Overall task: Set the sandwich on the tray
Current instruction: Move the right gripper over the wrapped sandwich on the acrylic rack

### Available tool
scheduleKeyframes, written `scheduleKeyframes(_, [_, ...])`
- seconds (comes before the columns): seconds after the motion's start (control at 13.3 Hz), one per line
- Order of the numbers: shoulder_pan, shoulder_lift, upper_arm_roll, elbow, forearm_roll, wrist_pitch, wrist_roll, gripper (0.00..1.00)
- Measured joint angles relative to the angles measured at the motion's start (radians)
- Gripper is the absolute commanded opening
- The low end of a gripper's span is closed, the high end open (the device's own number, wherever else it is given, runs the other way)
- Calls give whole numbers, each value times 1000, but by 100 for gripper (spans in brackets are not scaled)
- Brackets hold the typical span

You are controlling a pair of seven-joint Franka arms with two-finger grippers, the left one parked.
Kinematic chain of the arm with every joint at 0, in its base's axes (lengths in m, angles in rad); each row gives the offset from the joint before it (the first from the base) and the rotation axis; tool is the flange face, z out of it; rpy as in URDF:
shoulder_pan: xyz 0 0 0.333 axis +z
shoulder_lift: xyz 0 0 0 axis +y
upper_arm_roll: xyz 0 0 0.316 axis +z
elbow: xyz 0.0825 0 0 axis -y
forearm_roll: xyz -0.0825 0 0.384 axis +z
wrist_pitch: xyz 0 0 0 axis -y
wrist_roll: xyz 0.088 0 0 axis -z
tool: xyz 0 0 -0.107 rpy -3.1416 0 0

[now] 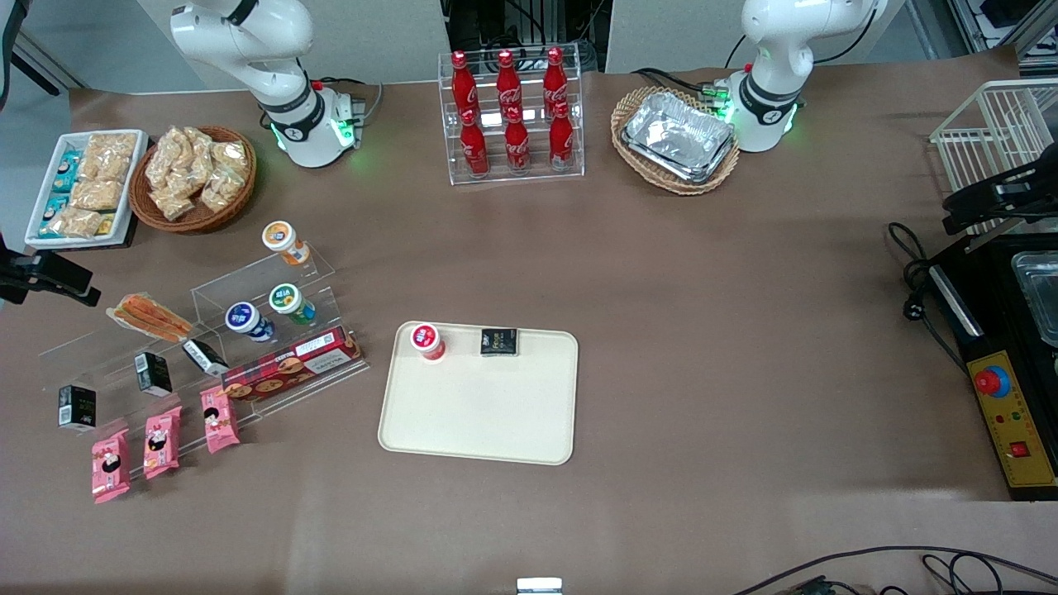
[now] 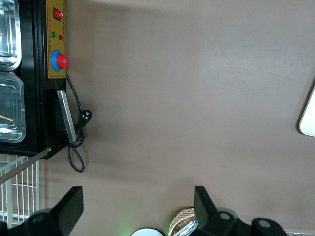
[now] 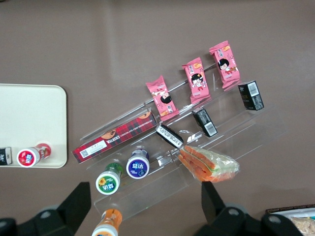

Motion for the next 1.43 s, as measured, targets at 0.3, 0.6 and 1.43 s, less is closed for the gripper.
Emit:
scheduleKeyframes(0.3, [-2,0,-7,0,0,0,-1,100])
scheduleKeyframes(0.6, [-2,0,-7,0,0,0,-143,100])
scheduleKeyframes(1.43, [-46,1,-83,-122,1,3,-897,100])
